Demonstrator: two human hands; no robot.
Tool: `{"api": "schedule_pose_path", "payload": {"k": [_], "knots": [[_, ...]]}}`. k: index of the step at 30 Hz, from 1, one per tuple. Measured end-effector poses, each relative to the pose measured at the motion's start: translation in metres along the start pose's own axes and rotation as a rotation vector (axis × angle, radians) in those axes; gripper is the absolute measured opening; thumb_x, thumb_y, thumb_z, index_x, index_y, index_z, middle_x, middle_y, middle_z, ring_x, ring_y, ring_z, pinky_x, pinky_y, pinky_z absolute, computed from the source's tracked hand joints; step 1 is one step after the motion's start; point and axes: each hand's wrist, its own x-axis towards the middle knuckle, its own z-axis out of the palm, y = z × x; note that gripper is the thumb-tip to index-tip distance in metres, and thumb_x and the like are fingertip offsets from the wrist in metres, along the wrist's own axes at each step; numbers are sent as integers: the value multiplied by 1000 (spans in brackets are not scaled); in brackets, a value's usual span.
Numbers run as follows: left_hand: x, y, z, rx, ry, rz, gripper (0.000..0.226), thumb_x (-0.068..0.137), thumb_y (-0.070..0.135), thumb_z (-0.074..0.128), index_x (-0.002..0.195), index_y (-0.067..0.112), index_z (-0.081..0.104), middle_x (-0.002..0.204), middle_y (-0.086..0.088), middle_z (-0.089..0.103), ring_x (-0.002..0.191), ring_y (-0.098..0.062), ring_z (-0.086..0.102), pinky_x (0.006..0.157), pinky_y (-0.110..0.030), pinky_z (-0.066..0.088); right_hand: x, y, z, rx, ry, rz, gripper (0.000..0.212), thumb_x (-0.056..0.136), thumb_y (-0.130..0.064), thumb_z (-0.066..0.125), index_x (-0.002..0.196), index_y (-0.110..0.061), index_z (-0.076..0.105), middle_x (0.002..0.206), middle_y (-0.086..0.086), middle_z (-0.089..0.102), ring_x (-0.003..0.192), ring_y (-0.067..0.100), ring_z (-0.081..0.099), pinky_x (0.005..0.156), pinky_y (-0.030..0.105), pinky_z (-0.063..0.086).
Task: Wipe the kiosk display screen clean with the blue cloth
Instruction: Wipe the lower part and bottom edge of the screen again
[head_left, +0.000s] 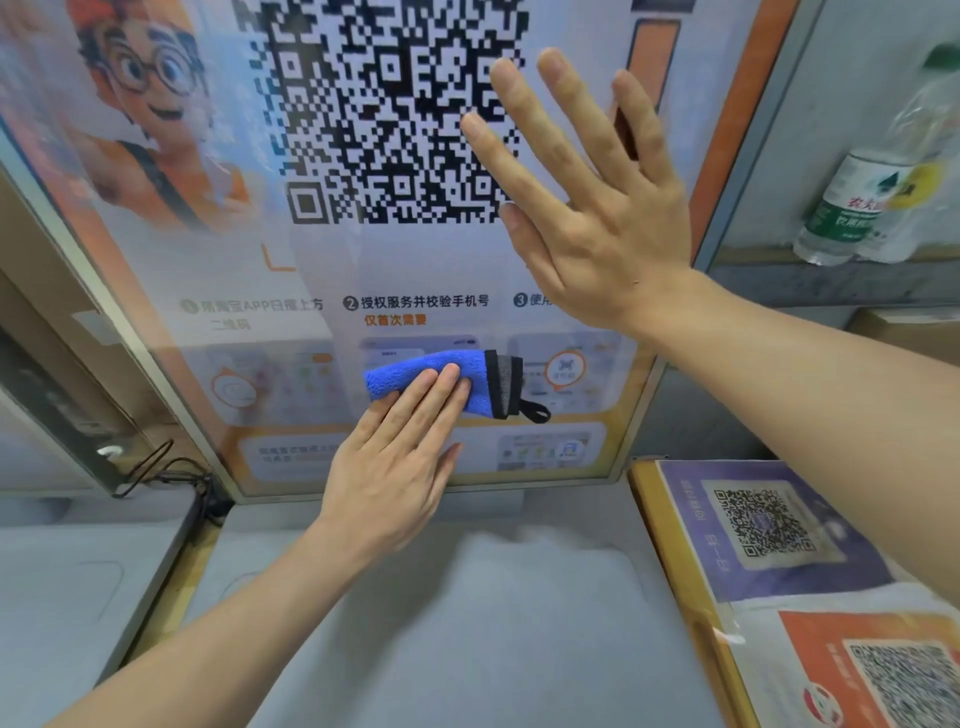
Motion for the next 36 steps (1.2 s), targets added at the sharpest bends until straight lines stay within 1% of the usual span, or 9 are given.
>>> {"api": "schedule_pose_path", "payload": {"k": [3,7,12,15,18,21,25,28,36], "knots": [[-12,7,7,-3,-40,45,66,99,32,50,155,13,21,161,-1,18,150,-14,16,121,-35,16,-1,0,1,-8,21,1,45,105,-28,44,149,-23,45,150,7,48,138,29,45,112,51,33],[-14,16,9,-12,-55,17,68,97,32,54,154,11,23,160,-3,22,148,-17,23,120,-37,18,0,0,0,5,26,5,43,105,-27,42,148,-22,47,149,6,50,137,29,47,111,50,34],[6,18,-2,-24,-26,-4,66,99,32,50,154,11,21,161,-2,18,151,-15,13,123,-34,12,1,-2,-1,25,25,13,44,105,-25,42,148,-22,47,149,5,49,138,29,46,112,51,34],[27,24,-7,-30,19,-23,63,102,33,45,155,12,20,162,-1,12,151,-15,12,123,-35,12,1,-1,-1,33,25,12,44,105,-27,42,148,-22,47,150,5,49,138,28,46,112,51,34],[36,31,-6,-22,27,-38,63,102,35,45,155,12,20,162,-2,12,151,-16,11,123,-36,12,1,0,-2,50,23,15,43,105,-27,41,147,-22,49,149,6,49,138,29,46,111,51,34],[28,37,0,-10,5,-30,60,102,35,45,154,11,24,161,-2,15,151,-15,12,123,-35,12,1,1,-4,65,8,3,42,106,-27,40,147,-22,49,149,6,50,138,28,46,111,51,36],[9,44,8,-4,-66,42,57,101,33,46,152,12,32,159,-2,25,148,-15,23,120,-36,19,1,3,-8,86,-11,3,42,107,-28,39,148,-22,48,150,5,48,139,27,45,113,51,35],[4,50,10,-2,-94,41,58,99,33,47,151,12,32,159,-2,25,147,-15,23,119,-37,20,-1,11,-11,100,-37,-43,43,107,-27,39,149,-22,46,151,5,47,140,27,43,114,50,36],[29,64,6,-29,-58,0,61,100,33,45,153,11,25,160,-2,19,149,-15,15,121,-35,14,-11,39,-15,108,-78,-203,44,107,-26,38,151,-22,43,153,5,44,142,26,41,115,47,36]]}}
